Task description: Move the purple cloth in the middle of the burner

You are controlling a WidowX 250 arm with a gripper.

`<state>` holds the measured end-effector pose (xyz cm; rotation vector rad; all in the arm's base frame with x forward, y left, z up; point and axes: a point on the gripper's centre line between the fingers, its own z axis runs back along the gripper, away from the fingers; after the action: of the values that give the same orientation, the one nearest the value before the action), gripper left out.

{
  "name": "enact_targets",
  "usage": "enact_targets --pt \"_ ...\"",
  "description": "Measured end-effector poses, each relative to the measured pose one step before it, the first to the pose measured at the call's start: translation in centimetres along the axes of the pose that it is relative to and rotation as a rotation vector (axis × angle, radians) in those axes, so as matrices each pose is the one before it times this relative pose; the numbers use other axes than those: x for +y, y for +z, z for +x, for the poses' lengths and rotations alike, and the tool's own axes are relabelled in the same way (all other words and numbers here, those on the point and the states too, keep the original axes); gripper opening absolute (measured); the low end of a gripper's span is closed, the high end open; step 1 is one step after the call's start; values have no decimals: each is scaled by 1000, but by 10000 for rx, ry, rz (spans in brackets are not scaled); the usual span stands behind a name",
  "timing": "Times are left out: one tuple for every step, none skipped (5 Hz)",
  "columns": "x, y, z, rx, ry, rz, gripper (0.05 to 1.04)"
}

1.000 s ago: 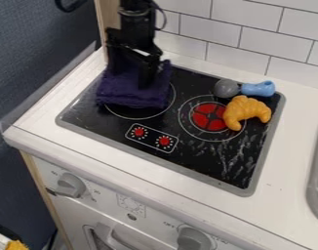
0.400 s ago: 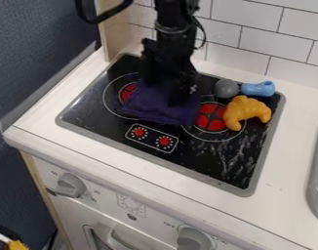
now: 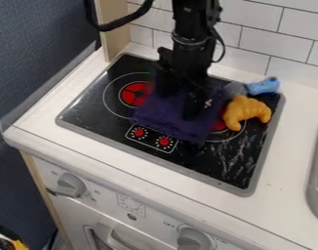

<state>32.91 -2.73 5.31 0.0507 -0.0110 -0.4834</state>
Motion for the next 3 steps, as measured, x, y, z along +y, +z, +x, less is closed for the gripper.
enact_targets --pt "-123 206 -13 -5 26 -11 998" --pt "13 1656 -32 -312 200 82 998" --pt "433 2674 -97 -675 333 40 998"
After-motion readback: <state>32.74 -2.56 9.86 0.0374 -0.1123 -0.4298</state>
